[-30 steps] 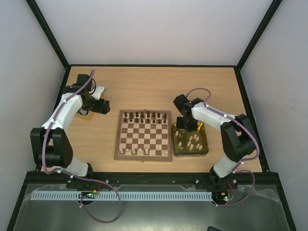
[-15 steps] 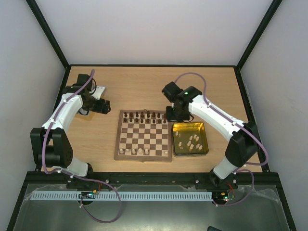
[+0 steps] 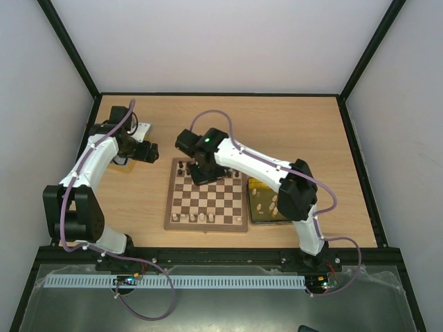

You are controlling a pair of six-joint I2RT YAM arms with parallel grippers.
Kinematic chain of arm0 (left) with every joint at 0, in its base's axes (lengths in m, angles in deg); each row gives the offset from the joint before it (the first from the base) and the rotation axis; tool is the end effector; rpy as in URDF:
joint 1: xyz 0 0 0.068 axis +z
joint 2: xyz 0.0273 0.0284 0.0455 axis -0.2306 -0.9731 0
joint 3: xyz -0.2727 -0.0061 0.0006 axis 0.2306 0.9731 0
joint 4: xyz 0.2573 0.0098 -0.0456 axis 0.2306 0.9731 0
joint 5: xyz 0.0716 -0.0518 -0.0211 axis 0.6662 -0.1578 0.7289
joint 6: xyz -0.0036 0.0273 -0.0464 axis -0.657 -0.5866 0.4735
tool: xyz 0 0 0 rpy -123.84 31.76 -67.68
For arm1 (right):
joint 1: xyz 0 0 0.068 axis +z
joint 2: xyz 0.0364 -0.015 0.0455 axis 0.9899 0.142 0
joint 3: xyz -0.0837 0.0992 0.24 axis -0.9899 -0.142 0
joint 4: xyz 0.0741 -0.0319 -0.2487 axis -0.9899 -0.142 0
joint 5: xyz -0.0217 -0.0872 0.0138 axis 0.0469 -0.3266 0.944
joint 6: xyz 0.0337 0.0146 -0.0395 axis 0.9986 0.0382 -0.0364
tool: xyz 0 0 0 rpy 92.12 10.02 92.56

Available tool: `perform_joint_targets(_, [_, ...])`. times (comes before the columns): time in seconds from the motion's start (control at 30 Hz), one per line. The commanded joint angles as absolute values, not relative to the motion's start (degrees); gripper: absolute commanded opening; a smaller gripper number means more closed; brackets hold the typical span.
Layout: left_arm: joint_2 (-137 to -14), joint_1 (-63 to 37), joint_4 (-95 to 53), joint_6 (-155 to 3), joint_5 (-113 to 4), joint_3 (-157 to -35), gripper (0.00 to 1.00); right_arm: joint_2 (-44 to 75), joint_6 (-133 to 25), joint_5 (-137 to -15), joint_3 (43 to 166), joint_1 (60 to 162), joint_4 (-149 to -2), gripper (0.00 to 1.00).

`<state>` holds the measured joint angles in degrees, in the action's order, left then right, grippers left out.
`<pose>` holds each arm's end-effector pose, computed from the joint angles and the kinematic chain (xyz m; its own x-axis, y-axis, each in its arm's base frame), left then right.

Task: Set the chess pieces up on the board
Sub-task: Place the chess piece on the chessboard.

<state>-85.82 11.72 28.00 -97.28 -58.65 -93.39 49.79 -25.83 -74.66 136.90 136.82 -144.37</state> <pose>0.3012 -0.0160 0.2668 -0.8616 0.1909 -0.4704 0.2738 0.9550 -0.1139 0.2296 0.3376 0.2758 -0.9330 -0.3448 -0.1035 -0.3599 0.8965 0.2584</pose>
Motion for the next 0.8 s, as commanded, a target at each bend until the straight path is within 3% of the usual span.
perform_joint_targets(0.0, [-84.0,11.7,27.8,-96.6,-58.4,-92.8,0.87,53.2,-28.3,-74.0,141.8,138.7,-148.6,0.02])
perform_joint_targets(0.77, [-86.3,18.3,26.4,-94.0,-57.9,-93.1,0.94,65.5,-31.2,-75.3,153.5,144.8,-147.8,0.02])
